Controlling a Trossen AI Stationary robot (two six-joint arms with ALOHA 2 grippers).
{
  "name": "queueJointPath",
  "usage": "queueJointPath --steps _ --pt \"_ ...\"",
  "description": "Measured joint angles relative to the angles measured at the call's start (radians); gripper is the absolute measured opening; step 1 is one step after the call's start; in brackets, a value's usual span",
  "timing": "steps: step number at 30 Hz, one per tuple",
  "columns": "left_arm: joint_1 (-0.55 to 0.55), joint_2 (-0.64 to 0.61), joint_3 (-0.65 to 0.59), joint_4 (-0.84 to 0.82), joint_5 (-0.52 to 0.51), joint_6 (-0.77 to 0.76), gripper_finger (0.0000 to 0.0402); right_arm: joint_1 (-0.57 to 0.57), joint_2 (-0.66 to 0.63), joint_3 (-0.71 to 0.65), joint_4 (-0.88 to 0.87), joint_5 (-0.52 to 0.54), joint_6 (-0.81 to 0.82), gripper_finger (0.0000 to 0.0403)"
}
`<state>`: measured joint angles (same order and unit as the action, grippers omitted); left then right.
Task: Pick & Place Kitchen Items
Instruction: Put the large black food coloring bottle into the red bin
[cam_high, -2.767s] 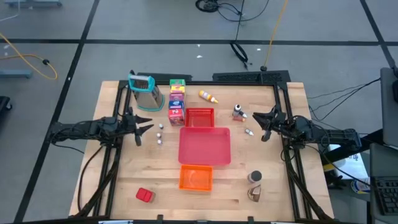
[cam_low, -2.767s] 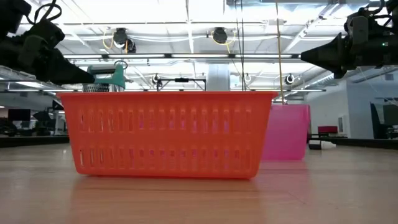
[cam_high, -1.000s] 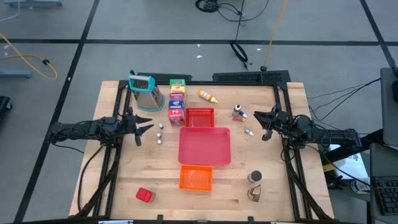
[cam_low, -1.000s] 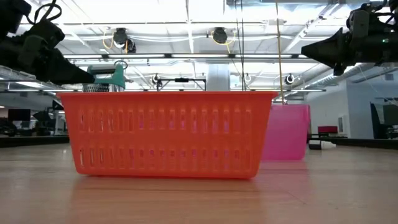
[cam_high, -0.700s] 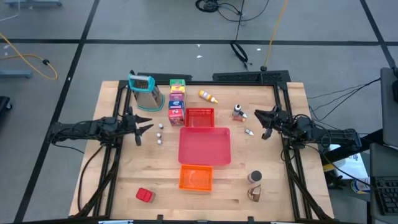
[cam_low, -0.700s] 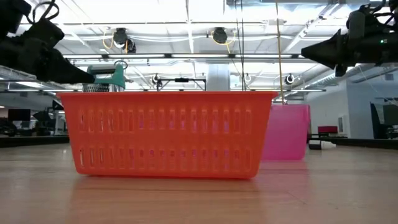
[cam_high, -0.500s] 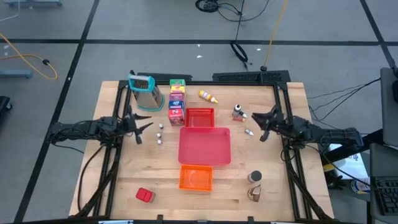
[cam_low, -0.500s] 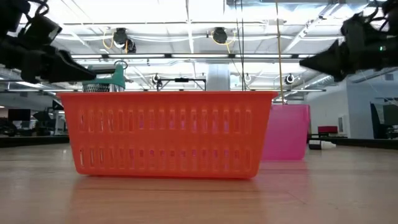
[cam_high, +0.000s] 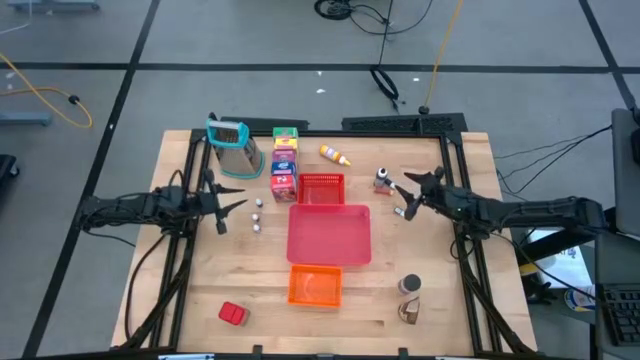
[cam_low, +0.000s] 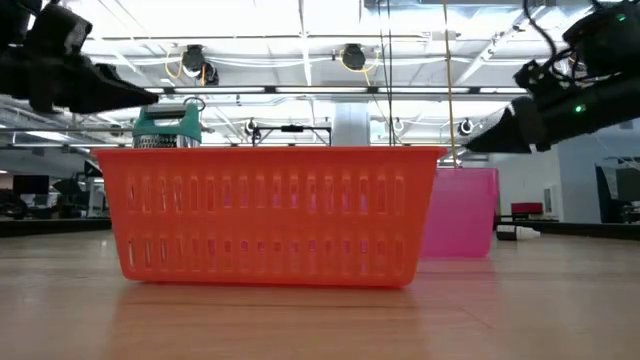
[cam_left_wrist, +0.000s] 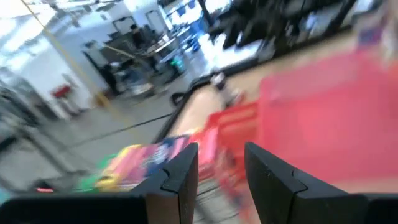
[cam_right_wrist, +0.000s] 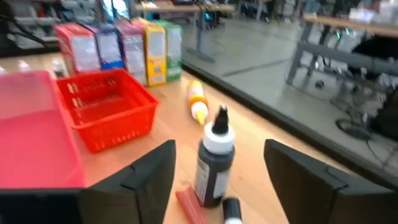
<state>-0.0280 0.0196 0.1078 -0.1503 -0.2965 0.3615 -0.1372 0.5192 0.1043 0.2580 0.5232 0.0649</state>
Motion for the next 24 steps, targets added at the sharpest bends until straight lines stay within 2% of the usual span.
queueJointPath --steps 5,10,17,24 --pt "0.001 0.000 0.000 0.089 0.007 -0.104 0.0131 -0.025 0.128 0.001 0.127 -0.005 0.039 0.0264" --pt "0.001 0.000 0.000 0.168 0.009 -0.155 0.0131 -0.033 0.258 0.003 0.278 -0.064 0.039 0.0261" --pt "0.001 0.000 0.000 0.171 0.008 -0.157 0.0131 -0.039 0.431 0.003 0.417 -0.053 0.044 0.0258" --pt "0.001 0.000 0.000 0.171 0.008 -0.160 0.0131 -0.115 0.564 0.003 0.526 -0.057 0.047 0.0259"
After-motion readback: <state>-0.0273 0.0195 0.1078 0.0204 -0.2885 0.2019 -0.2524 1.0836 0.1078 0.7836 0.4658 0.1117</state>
